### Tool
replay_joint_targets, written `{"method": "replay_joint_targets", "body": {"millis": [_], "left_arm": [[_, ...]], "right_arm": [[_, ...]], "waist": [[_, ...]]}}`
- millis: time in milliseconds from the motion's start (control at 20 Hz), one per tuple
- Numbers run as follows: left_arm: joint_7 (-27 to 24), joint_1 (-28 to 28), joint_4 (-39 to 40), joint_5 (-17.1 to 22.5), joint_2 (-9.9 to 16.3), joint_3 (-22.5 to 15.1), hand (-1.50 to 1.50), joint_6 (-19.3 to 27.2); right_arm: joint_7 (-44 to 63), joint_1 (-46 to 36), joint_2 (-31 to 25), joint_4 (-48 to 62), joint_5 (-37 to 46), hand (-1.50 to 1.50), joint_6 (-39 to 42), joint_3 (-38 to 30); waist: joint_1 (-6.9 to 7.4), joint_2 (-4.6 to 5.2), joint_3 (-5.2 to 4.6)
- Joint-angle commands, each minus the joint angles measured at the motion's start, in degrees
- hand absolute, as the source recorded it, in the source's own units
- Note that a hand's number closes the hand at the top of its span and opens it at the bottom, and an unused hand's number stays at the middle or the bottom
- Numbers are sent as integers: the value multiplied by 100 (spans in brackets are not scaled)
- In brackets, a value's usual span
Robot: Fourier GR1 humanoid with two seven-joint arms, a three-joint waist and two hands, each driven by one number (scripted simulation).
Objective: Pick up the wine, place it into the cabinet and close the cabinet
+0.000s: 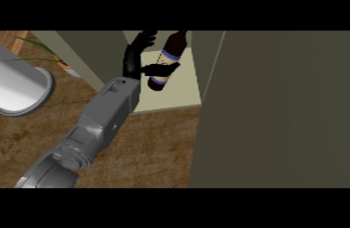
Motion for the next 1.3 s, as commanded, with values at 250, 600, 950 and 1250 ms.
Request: {"method": "replay_joint_targets", "body": {"millis": [250,600,950,1250], "left_arm": [[-85,-189,322,-87,99,32,-150,484],[-384,-325,1,97,-104,238,-150,-369],[-454,-516,-224,381,62,566,150,-1312],[-656,-298,-275,424,-200,641,-150,-1803]], "right_arm": [[137,230,-162,-744,-199,-150,132,155],[110,178,-121,-604,-301,-150,158,12],[35,476,-254,-876,-207,-150,87,65],[245,739,-494,-1204,-110,-150,-35,-27]], "waist": [[-56,19,-6],[66,14,-11],[120,-75,-3],[311,-146,-5]]}}
